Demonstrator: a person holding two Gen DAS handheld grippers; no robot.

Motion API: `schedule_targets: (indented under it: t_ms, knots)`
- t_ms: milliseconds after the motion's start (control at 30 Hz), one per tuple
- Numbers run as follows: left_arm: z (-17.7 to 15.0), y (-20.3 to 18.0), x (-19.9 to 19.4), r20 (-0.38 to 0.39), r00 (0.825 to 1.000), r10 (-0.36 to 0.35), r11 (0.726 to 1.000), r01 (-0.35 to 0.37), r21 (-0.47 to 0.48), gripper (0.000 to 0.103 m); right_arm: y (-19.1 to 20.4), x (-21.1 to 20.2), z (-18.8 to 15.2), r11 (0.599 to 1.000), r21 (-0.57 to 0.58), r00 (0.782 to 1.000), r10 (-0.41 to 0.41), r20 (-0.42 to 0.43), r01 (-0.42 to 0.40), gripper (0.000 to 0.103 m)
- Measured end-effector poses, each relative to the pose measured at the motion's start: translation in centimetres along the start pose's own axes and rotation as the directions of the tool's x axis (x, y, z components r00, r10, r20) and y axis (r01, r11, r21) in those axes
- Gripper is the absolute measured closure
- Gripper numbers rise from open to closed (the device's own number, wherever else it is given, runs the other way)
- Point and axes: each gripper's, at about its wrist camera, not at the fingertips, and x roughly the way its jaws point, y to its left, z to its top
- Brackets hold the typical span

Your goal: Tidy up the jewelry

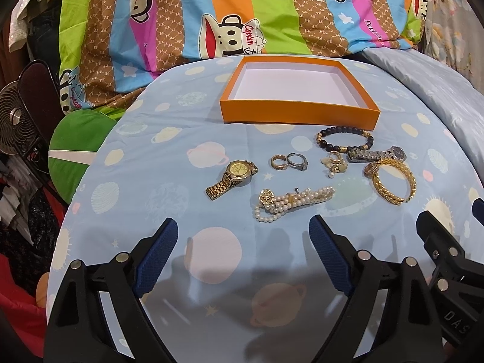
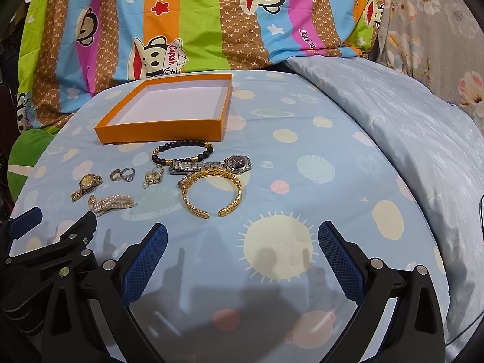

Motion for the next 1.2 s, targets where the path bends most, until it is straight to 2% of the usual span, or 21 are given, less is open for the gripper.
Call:
schedule_targets:
  t_ms: [667, 767, 800, 900, 1000, 1067, 1200]
  knots:
    - [-0.3, 0.3, 0.4, -0.013, 1.0, -0.012, 1.0, 0.012, -0.011, 0.017, 0.0, 0.1, 0.0, 1.0, 0.002, 1.0, 0.002, -0.003, -0.002, 0.005]
    - [-0.3, 0.4, 0.6, -0.027, 0.999, -0.021, 1.0, 0.021, -0.012, 0.014, 0.0, 0.5, -0.2, 1.0, 0.005, 1.0, 0.007, -0.014, -0.007, 0.005]
    - [-0.2, 0.6, 0.7, -0.031, 0.999, -0.024, 1.0, 0.023, -0.015, 0.012, 0.0, 0.6, -0.3, 1.0, 0.005, 1.0, 0.009, -0.018, -0.009, 0.005]
    - [0.5, 2.1, 1.1, -0.018, 0.999, -0.045, 0.998, 0.045, -0.041, 0.011, -0.3, 0.7, -0.5, 1.0, 0.009, 1.0, 0.006, -0.019, -0.006, 0.005]
    - [1.6, 4.4, 1.8, -0.007, 0.999, -0.035, 0.997, 0.035, -0.063, 0.012, -0.9, 1.2, -0.2, 1.0, 0.028, 1.0, 0.001, -0.027, 0.0, 0.005]
    - [2.1, 5.8, 2.3, -0.003, 0.998, -0.066, 0.994, 0.066, -0.084, 0.012, -1.3, 1.4, -0.1, 0.999, 0.038, 0.999, -0.002, -0.034, 0.003, 0.005]
    - [3.4, 7.0, 4.0, -0.013, 0.996, -0.084, 0.995, 0.083, -0.056, 0.012, -1.7, 1.8, 0.2, 0.999, 0.05, 0.999, -0.002, -0.045, 0.005, 0.005]
